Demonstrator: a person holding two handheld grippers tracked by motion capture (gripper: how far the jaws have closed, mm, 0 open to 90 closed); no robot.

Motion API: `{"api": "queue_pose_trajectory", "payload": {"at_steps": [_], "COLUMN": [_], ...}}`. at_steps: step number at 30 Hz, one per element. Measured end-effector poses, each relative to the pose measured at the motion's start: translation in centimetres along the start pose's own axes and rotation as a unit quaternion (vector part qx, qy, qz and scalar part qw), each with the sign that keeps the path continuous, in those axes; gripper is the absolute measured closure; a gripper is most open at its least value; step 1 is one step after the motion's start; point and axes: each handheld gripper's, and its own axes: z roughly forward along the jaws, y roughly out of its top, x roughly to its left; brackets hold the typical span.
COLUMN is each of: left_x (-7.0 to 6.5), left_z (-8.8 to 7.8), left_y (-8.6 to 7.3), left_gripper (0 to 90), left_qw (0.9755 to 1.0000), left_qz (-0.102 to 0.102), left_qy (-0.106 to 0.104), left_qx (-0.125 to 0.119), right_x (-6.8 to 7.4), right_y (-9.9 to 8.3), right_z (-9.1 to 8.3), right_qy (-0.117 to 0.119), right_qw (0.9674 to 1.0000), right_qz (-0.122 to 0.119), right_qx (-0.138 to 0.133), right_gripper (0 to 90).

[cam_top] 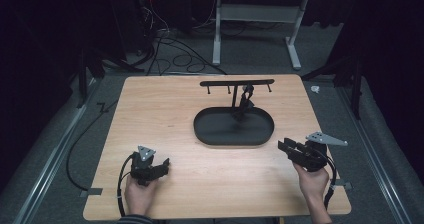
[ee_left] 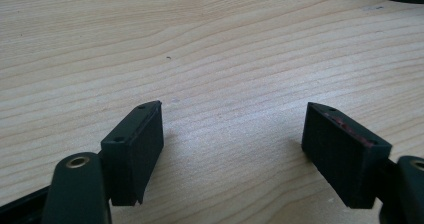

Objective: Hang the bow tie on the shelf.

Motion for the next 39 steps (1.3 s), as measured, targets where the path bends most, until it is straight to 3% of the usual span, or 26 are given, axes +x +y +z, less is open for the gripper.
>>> {"api": "queue_pose_trajectory", "payload": {"at_steps": [8,26,39], "left_x": [0.0,0.0,0.0], "left_z": [0.0,0.0,0.0], "left_y": [0.0,0.0,0.0], "left_gripper": [25.0,25.0,25.0], "left_qw": [1.0000,1.0000,1.0000], "left_qz": [0.000,0.000,0.000], "left_qy": [0.000,0.000,0.000], "left_qx": [0.000,0.000,0.000], "right_x": [-0.1,0.2,1.1], "right_y": [-1.0,-2.5,-3.3], "right_z": [0.6,2.1,3.6], "right_qy": [0.000,-0.004,-0.019], "right_qw": [0.9999,0.9996,0.9983], "right_qz": [0.011,0.009,-0.014], "right_qx": [0.007,0.027,0.054], "right_gripper": [63.4,62.0,60.2]}}
